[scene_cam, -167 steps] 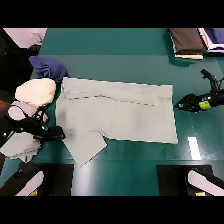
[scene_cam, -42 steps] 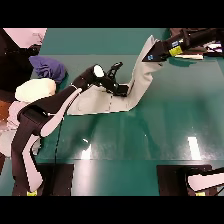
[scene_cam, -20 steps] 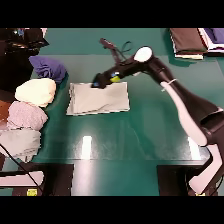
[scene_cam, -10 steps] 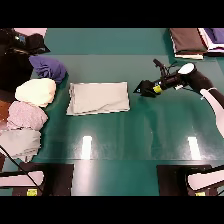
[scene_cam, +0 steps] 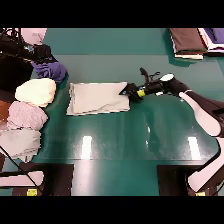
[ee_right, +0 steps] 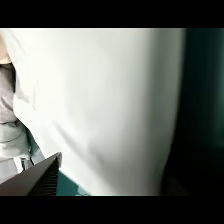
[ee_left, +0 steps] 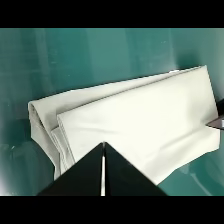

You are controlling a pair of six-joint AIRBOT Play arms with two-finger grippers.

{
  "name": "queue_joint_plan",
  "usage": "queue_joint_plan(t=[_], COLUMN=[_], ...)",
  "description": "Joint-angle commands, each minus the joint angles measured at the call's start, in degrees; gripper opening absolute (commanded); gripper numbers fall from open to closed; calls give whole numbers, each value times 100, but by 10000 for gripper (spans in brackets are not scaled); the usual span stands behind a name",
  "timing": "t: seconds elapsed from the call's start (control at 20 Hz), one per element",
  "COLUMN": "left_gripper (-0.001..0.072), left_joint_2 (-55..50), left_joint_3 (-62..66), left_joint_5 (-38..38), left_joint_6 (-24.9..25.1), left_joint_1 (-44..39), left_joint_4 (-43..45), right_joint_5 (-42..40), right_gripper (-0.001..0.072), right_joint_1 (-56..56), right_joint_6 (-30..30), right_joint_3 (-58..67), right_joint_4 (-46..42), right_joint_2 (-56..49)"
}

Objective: Fold the shirts.

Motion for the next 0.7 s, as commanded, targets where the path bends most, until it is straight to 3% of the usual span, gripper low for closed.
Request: queue_joint_plan(t=[0.0,0.1,0.3,0.4,0.65], left_gripper=[27,27,27,27,27], left_joint_2=[4,4,4,4,4], left_joint_3=[-28,-28,-28,-28,-28], left_joint_5=[-17,-24,-155,-170,-105], left_joint_6=[33,33,46,164,192], left_joint_1=[2,2,-140,-332,-741], left_joint_4=[-42,-44,37,57,70], right_joint_5=[59,138,37,-162,-299], right_gripper=[419,37,14,14,14], right_joint_1=[339,369,92,-337,-2212], right_joint_6=[-33,-57,-72,-74,-68], right_joint_3=[651,881,949,542,-1152], right_joint_4=[116,114,105,52,-1054], right_joint_2=[-503,-640,-315,308,2498])
